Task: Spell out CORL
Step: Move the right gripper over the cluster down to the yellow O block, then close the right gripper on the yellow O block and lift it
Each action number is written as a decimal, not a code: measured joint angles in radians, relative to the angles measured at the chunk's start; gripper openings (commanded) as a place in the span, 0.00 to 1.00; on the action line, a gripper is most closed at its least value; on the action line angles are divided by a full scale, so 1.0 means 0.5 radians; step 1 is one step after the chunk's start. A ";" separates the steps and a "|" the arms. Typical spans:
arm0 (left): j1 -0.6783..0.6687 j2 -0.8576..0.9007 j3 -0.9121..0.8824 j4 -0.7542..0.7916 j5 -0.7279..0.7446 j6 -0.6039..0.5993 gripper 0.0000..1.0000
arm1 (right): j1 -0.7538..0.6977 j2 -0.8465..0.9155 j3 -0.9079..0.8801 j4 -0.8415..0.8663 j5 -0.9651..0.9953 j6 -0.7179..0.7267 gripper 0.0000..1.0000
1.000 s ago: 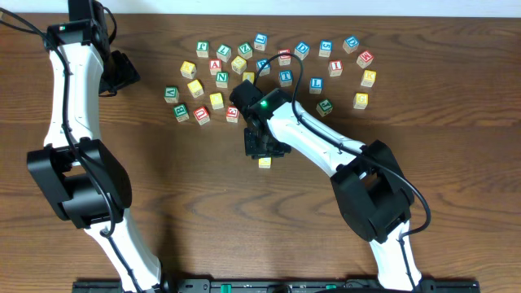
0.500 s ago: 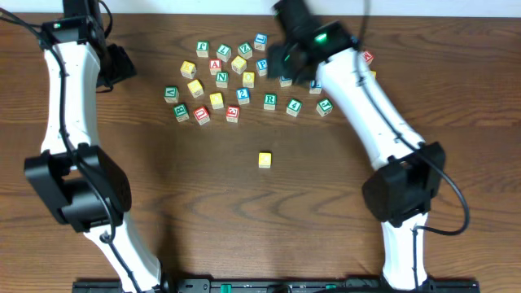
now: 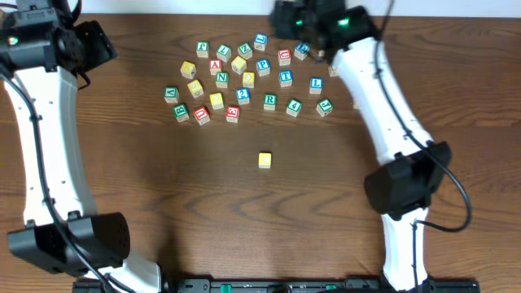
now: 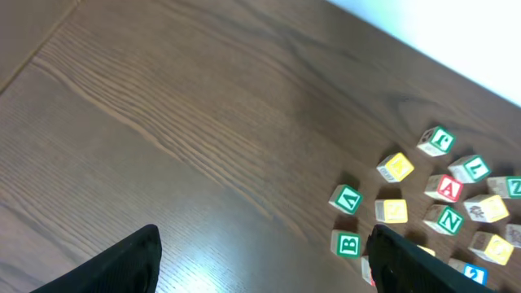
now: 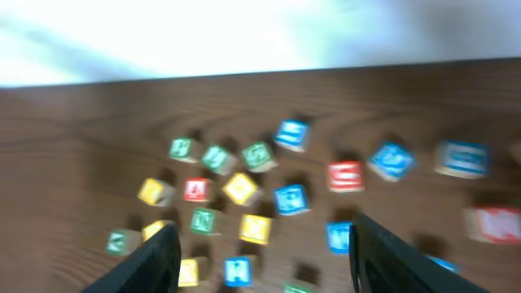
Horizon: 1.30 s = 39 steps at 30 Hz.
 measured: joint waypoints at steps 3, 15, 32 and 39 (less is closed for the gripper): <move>0.000 0.022 -0.008 -0.006 0.000 0.000 0.80 | 0.121 0.140 0.000 0.066 0.002 -0.006 0.61; 0.000 0.022 -0.008 -0.007 -0.001 0.000 0.80 | 0.201 0.487 -0.002 0.074 0.056 -0.002 0.56; 0.000 0.022 -0.008 -0.007 0.000 0.000 0.80 | 0.256 0.734 -0.002 0.259 0.159 0.025 0.54; 0.000 0.022 -0.008 -0.008 0.000 0.000 0.80 | 0.256 0.780 -0.002 0.330 0.217 0.036 0.51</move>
